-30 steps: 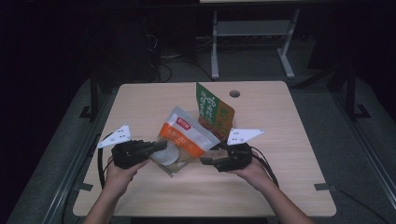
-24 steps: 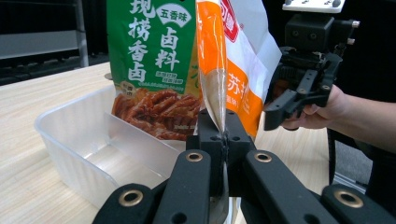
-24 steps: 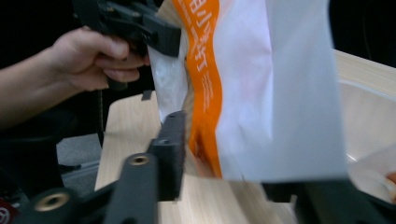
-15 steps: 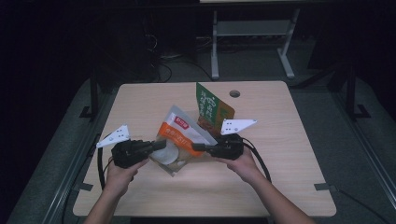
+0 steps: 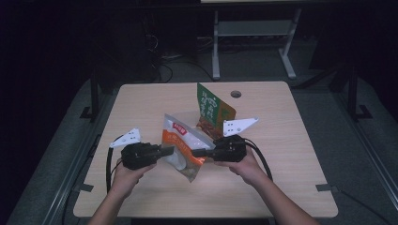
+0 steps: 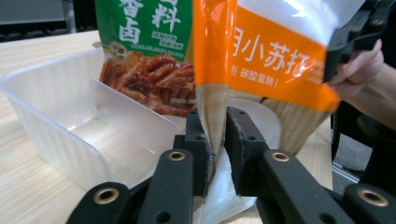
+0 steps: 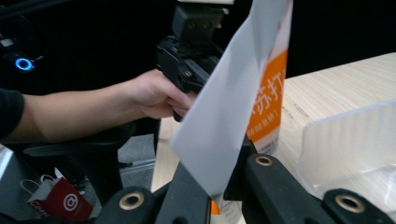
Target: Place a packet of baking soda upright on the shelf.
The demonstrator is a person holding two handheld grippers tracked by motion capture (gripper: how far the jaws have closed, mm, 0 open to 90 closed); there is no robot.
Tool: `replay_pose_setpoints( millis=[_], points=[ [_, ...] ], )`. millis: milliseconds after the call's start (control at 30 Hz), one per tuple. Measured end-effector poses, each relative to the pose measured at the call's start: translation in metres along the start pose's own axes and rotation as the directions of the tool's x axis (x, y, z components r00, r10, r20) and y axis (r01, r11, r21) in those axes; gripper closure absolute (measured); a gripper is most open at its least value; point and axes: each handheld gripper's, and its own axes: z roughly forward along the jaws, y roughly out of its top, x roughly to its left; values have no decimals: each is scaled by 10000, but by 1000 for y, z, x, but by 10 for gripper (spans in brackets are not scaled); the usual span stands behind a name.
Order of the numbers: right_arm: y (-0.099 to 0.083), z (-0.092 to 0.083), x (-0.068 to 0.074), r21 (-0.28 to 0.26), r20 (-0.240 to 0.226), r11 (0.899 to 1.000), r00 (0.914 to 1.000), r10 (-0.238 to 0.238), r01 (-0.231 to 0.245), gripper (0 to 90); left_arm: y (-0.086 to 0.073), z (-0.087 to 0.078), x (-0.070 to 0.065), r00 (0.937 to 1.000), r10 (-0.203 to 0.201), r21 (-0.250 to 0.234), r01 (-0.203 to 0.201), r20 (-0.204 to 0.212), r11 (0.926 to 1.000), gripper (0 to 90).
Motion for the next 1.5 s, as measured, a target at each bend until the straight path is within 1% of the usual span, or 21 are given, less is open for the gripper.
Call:
replay_pose_setpoints(
  millis=[67, 167, 233, 267, 333, 400, 433, 467, 533, 567, 700, 733, 833, 967, 1033, 1100, 1133, 1300, 1333, 1467, 1500],
  points=[
    [1, 0, 1, -52, -62, 10000, 10000, -13, 13, 900, 0, 1, -1, 10000, 57, 63, -57, -6, 10000, 736],
    [3, -3, 3, -74, -152, 9999, 9999, -71, 70, 900, 0, 3, -2, 9990, 211, 265, -201, -392, 9994, 642],
    [4, -3, 4, -80, -97, 9999, 9999, -121, 120, 900, 0, 3, -1, 9986, 212, 260, -200, -486, 9995, 567],
    [4, -6, 4, -59, -65, 10000, 9999, -76, 75, 900, 1, 2, -1, 9976, 139, 227, -124, -676, 9997, 530],
    [5, -9, 4, -112, 90, 9998, 9999, -136, 137, 900, 1, -2, 0, 9968, 114, 242, -95, -789, 9997, 466],
    [7, -13, 5, -150, 199, 9999, 9998, -72, 75, 900, 1, -5, -1, 9966, 147, 318, -121, -809, 9994, 405],
    [7, -13, 5, -150, 199, 9999, 9998, -72, 75, 900, -1, -8, -2, 9956, 276, 471, -234, -891, 9986, 405],
    [9, -16, 7, -141, 344, 9998, 9994, -108, 113, 900, -8, -14, -6, 9924, 557, 798, -471, -1093, 9957, 368],
    [12, -17, 6, -172, 482, 9996, 9986, -219, 228, 900, -17, -19, -9, 9907, 634, 1092, -502, -1207, 9927, 338],
    [13, -17, 7, -148, 507, 9998, 9986, -154, 162, 900, -21, -22, -9, 9894, 708, 1300, -542, -1267, 9900, 325],
    [17, -18, 7, -253, 839, 9996, 9964, -72, 94, 900, -36, -29, -11, 9914, 360, 1558, -160, -1260, 9877, 288],
    [19, -18, 7, -277, 915, 9996, 9958, -11, 37, 900, -40, -29, -12, 9924, 163, 1523, 26, -1224, 9883, 286],
    [22, -17, 6, -351, 1264, 9994, 9920, 44, 1, 900, -47, -30, -12, 9931, 119, 1727, 85, -1166, 9849, 283],
    [26, -13, 1, -454, 1777, 9989, 9839, 209, -130, 900, -47, -26, -13, 9933, 275, 1889, -59, -1121, 9820, 279],
    [28, -11, -2, -515, 2088, 9985, 9775, 288, -185, 900, -47, -25, -13, 9937, 388, 1993, -172, -1047, 9798, 277],
    [31, -9, -5, -499, 2391, 9986, 9705, 305, -191, 900, -48, -23, -15, 9944, 333, 1948, -133, -998, 9807, 273],
    [32, -7, -6, -529, 2530, 9984, 9669, 337, -210, 900, -49, -23, -15, 9944, 389, 1961, -190, -985, 9804, 271],
    [38, 0, -15, -616, 2943, 9979, 9549, 391, -219, 900, -50, -23, -15, 9947, 382, 2038, -180, -958, 9788, 269],
    [40, 1, -16, -647, 3079, 9976, 9505, 419, -230, 900, -50, -22, -14, 9948, 391, 2046, -191, -942, 9787, 269],
    [43, 7, -21, -840, 3345, 9959, 9404, 607, -344, 900, -51, -21, -14, 9947, 435, 2056, -236, -927, 9783, 268],
    [43, 8, -22, -859, 3448, 9958, 9367, 606, -328, 900, -51, -21, -15, 9949, 416, 2133, -212, -916, 9768, 269]
  ],
)
